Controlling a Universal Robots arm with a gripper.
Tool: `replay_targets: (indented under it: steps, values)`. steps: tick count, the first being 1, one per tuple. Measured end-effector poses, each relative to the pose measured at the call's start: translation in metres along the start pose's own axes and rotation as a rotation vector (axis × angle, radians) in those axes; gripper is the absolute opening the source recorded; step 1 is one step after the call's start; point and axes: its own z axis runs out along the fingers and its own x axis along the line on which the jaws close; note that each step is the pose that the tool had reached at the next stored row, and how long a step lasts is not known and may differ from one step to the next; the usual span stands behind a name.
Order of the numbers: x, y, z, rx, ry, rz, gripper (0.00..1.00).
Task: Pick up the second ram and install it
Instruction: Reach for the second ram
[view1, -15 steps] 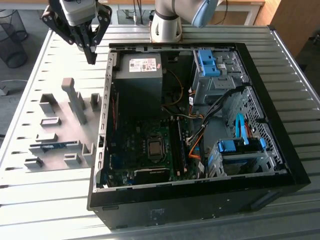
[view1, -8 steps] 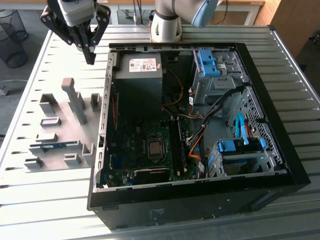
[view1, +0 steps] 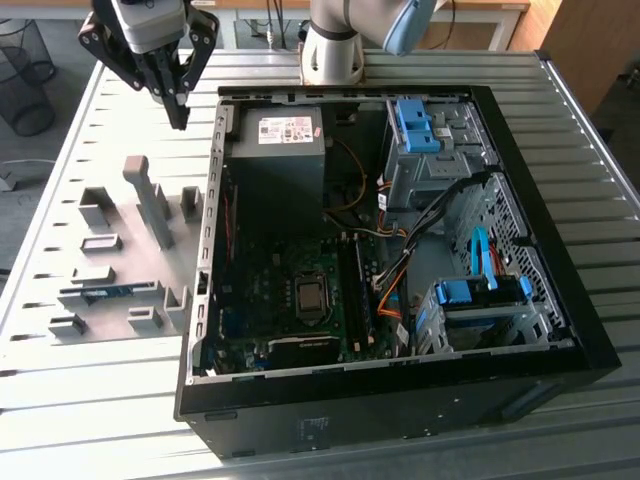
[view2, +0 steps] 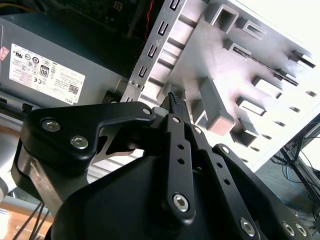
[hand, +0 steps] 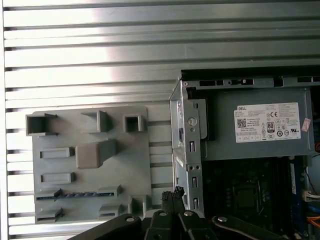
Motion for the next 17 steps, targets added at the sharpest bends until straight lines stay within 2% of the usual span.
replay_targets:
  steps: [12, 17]
  values:
    - [0.0004, -0.0001, 0.0006, -0.0001, -0.0001, 0.000, 0.11]
    - [0.0067, -0.0006, 0.0009, -0.0001, 0.0002, 0.000, 0.11]
